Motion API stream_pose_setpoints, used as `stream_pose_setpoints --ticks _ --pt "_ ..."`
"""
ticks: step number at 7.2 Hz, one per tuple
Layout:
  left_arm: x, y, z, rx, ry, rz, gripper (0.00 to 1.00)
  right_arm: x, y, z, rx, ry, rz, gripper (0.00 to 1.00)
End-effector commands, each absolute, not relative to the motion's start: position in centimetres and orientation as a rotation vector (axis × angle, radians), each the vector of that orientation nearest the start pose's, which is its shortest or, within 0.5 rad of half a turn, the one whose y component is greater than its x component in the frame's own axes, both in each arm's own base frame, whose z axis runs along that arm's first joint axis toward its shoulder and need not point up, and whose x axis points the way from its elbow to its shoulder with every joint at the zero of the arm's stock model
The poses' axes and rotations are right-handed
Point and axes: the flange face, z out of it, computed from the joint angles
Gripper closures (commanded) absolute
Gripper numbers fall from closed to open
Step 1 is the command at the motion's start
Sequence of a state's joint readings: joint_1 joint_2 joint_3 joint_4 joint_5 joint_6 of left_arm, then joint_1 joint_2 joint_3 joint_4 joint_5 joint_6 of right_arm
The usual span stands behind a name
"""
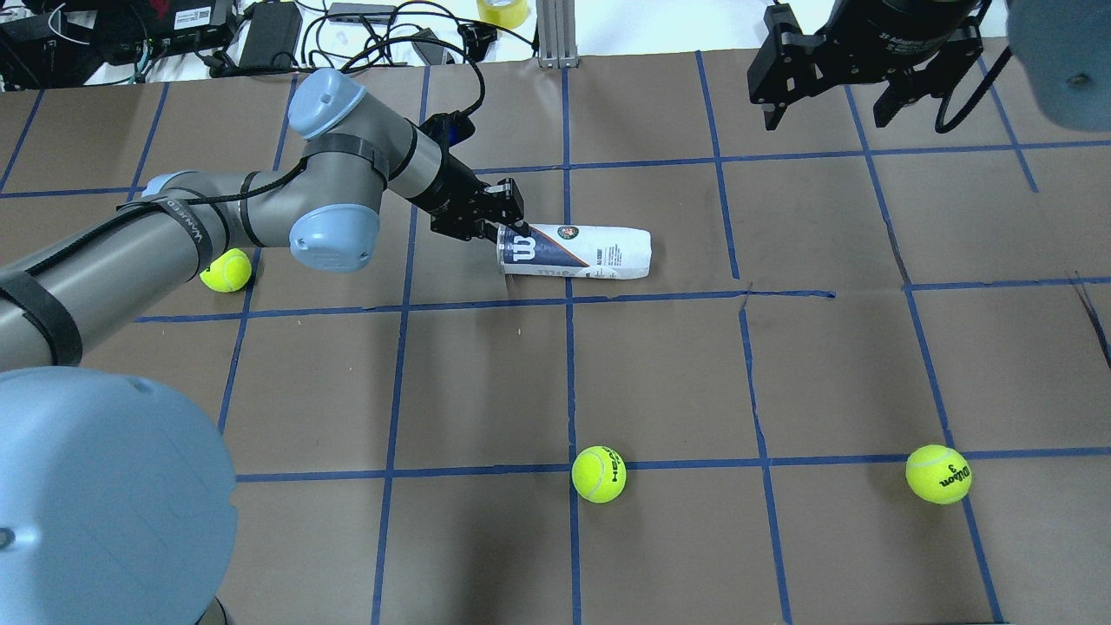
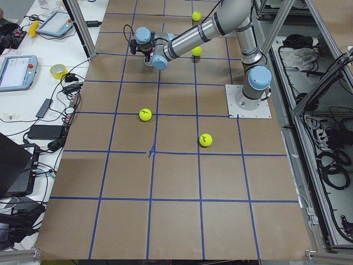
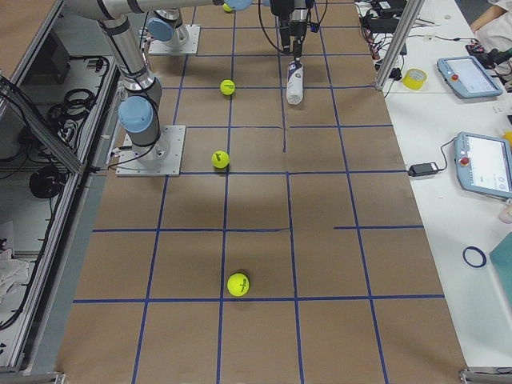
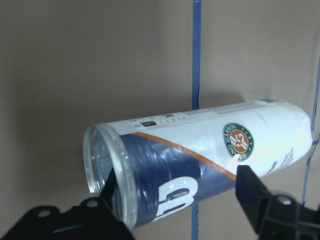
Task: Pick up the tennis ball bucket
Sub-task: 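Lift the can's end with the left gripper, rotating it upright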
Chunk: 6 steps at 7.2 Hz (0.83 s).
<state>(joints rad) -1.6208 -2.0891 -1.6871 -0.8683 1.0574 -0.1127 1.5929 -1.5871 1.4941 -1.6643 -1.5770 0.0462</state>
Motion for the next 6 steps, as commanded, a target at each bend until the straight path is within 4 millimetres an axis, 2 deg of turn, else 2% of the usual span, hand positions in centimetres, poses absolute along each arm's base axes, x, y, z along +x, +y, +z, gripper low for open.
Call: stream_pose_setpoints --ticks 1,3,6 --pt "-20.9 -63.7 25.0 0.199 -2.638 0.052 1.0 14.3 -49.7 54.5 0.03 3.128 -0.294 0.0" --pt "-19.5 -66.0 30.3 0.284 -2.713 0.08 1.0 14.3 -49.7 54.5 0.03 3.128 -0.294 0.0" --pt "-17.5 -68.8 39.3 0.319 -2.875 0.189 1.0 14.3 -49.7 54.5 0.03 3.13 -0.294 0.0"
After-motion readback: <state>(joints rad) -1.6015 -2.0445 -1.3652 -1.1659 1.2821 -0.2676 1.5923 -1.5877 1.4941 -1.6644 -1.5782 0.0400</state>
